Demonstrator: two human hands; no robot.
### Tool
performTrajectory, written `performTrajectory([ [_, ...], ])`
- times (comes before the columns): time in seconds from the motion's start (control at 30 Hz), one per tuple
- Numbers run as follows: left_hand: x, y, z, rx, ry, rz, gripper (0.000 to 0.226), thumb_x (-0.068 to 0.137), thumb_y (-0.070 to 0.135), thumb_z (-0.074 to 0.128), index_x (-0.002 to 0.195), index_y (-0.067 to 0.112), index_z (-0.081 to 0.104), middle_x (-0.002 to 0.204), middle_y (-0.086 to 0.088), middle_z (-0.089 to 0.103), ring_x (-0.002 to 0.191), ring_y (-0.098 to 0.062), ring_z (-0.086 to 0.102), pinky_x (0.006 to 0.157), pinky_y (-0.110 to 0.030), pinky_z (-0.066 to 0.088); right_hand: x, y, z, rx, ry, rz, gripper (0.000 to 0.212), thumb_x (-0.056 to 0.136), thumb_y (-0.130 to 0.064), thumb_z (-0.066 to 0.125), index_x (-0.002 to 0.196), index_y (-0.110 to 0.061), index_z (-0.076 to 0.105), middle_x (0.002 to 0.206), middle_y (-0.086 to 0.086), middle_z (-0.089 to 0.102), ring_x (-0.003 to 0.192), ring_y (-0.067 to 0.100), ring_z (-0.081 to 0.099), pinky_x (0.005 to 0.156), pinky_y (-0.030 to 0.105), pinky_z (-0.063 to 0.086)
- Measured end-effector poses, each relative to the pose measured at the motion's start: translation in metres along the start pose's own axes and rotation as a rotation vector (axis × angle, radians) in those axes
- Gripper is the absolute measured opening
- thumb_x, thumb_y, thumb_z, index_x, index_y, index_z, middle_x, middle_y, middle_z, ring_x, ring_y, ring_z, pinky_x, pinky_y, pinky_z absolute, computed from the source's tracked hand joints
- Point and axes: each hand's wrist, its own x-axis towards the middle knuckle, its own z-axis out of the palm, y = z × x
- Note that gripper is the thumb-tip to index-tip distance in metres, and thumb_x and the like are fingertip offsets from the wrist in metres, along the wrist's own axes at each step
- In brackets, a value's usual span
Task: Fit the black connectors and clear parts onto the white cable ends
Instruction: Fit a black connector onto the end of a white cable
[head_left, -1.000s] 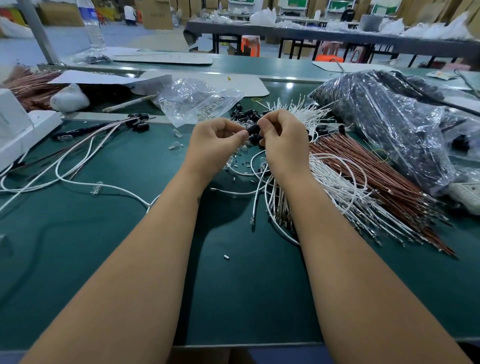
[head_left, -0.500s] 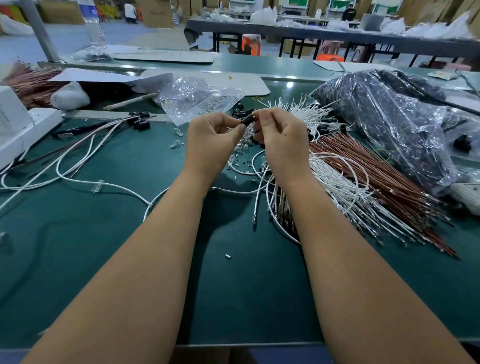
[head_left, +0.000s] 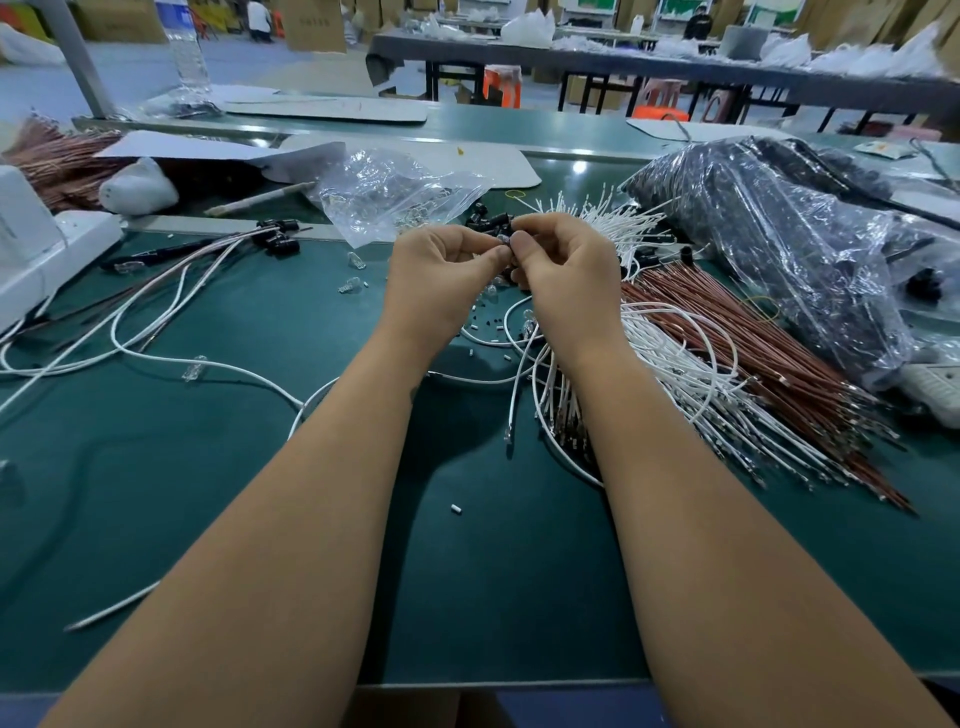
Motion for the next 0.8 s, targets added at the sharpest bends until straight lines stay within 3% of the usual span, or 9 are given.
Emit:
performTrajectory([
  [0.23,0.001,0.0,0.0,-0.004,-0.044,0.001,0.012,0.087,-0.001,0.065,0.094,0.007,0.07,0.075,0.0,0.068,0.064,0.001,0.062,0.073,-0.016,0.053,0.001,0.0,0.001,0.043,-0.001,0.051,0.012,0.093,-0.009,0.06,0.085,-0.017,0.059,0.084,0.006,0.065,0.075,0.021,0.062,0.076,0.042,0.056],
  [0.33,0.001,0.002,0.0,-0.008,-0.044,0.007,0.016,0.088,-0.002,0.062,0.102,0.002,0.069,0.074,0.003,0.068,0.062,0.004,0.061,0.07,-0.012,0.051,0.002,0.0,0.001,0.079,0.006,0.071,0.015,0.095,-0.009,0.058,0.083,-0.019,0.057,0.082,0.005,0.063,0.07,0.017,0.06,0.069,0.035,0.055],
  [0.47,0.0,0.002,0.0,0.002,-0.074,-0.012,0.023,0.091,-0.004,0.056,0.112,-0.006,0.064,0.042,0.018,0.055,0.04,0.007,0.05,0.047,-0.002,0.036,0.002,0.0,0.0,0.158,0.035,0.108,0.016,0.095,-0.007,0.057,0.083,-0.018,0.058,0.082,0.007,0.062,0.067,0.013,0.058,0.062,0.023,0.05],
  [0.57,-0.001,0.002,-0.001,-0.006,-0.083,-0.016,0.023,0.092,-0.001,0.056,0.114,0.0,0.065,0.044,0.018,0.055,0.041,0.006,0.049,0.048,-0.003,0.036,0.002,-0.002,-0.001,0.178,0.052,0.137,0.014,0.095,-0.008,0.057,0.084,-0.016,0.059,0.081,0.007,0.062,0.066,0.013,0.058,0.064,0.025,0.051],
  [0.67,-0.002,0.0,0.002,0.051,-0.044,0.021,0.014,0.089,0.006,0.065,0.1,0.005,0.072,0.068,0.005,0.068,0.063,-0.003,0.058,0.065,-0.015,0.049,0.005,-0.003,-0.007,-0.036,0.0,0.14,0.011,0.095,-0.014,0.057,0.085,-0.016,0.06,0.08,0.004,0.063,0.072,0.018,0.061,0.072,0.038,0.055],
  [0.73,-0.002,-0.004,0.004,0.081,-0.022,0.025,0.006,0.086,0.01,0.07,0.089,0.011,0.074,0.065,0.004,0.066,0.059,-0.002,0.056,0.062,-0.015,0.048,0.006,-0.007,-0.009,-0.343,-0.051,0.109,0.013,0.097,-0.023,0.053,0.089,-0.016,0.061,0.083,0.001,0.063,0.079,0.021,0.061,0.071,0.039,0.051],
  [0.8,0.001,-0.008,0.005,0.111,-0.01,0.023,0.003,0.084,0.013,0.072,0.084,0.014,0.074,0.061,0.008,0.065,0.053,0.001,0.052,0.058,-0.013,0.044,0.007,-0.012,-0.014,-0.589,0.006,0.028,0.016,0.098,-0.023,0.047,0.092,-0.016,0.06,0.085,0.001,0.061,0.081,0.022,0.058,0.065,0.034,0.042],
])
